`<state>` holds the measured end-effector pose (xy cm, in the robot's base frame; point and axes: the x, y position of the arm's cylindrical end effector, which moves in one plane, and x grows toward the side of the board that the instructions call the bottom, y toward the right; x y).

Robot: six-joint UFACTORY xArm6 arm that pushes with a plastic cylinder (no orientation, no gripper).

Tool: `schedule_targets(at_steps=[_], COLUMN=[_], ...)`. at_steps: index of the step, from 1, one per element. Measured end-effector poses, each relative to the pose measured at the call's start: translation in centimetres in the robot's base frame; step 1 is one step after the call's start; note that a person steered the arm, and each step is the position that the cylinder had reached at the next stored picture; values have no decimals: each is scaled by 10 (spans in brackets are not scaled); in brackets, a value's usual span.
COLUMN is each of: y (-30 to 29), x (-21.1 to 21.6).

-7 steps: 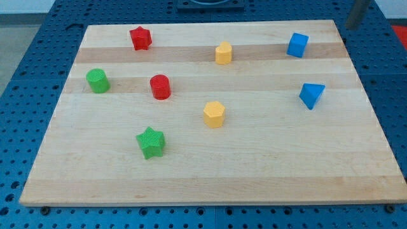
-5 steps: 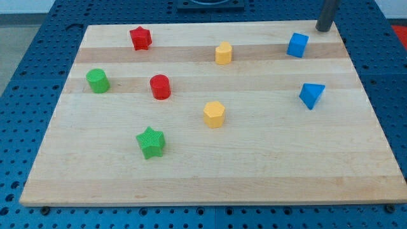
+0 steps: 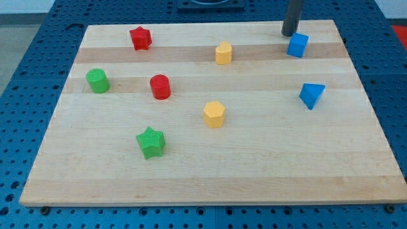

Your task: Slide blue cube to the center right

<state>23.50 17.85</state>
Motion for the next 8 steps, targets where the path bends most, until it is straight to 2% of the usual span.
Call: schedule_targets(at_steps=[2, 3, 6, 8], y=[0, 0, -4, 18], x=[33, 80, 114, 104])
